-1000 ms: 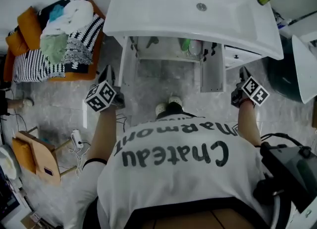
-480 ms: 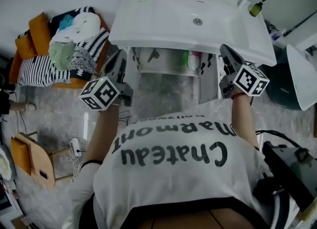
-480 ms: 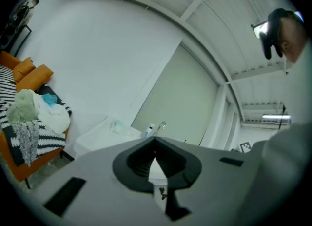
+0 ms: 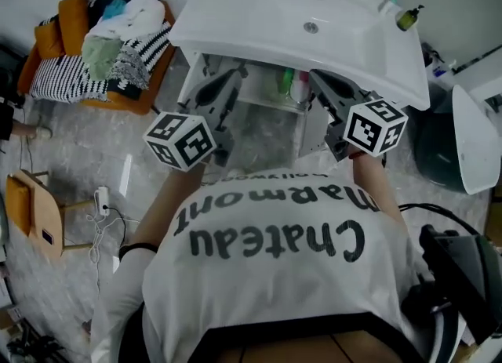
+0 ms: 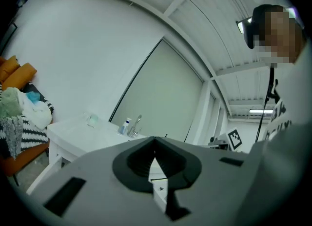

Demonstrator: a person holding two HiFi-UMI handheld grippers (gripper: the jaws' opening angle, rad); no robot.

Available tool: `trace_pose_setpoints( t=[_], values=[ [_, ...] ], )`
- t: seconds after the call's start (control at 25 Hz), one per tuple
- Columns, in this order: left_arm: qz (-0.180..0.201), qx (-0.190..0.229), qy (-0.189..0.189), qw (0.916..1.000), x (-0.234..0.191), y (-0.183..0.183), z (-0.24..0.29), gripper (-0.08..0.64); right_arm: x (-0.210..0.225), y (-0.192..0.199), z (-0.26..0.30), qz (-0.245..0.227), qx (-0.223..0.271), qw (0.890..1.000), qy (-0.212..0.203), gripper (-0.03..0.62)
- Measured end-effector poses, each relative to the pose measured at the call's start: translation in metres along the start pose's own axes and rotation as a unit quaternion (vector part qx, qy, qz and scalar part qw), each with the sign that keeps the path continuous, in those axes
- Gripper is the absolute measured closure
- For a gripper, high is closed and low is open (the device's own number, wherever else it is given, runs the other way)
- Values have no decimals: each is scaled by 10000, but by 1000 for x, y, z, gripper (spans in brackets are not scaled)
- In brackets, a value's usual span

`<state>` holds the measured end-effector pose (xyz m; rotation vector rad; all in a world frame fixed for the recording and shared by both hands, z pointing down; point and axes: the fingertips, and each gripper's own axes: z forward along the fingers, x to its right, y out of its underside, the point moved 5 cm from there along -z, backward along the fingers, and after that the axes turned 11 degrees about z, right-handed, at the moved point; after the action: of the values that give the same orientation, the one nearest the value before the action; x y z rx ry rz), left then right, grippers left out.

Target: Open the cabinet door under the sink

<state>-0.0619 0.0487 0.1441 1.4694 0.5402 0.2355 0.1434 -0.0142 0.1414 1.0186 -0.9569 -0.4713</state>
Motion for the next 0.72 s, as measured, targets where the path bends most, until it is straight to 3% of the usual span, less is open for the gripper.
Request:
trace_pose_setpoints(
  t=[0.2,0.44,0.72],
  values=[
    [18,50,-306,9995,9,2,-7,551,1,12,-7,130,-197,9996,-174,581],
    [68,89,-478,9988,16,3,-10,551,6,22,-8,-213,-495,9985,-131,581],
    [26,48,-574,9983,12,7,-15,551,3,20,-2,-414,-495,9978,-181,581]
  ],
)
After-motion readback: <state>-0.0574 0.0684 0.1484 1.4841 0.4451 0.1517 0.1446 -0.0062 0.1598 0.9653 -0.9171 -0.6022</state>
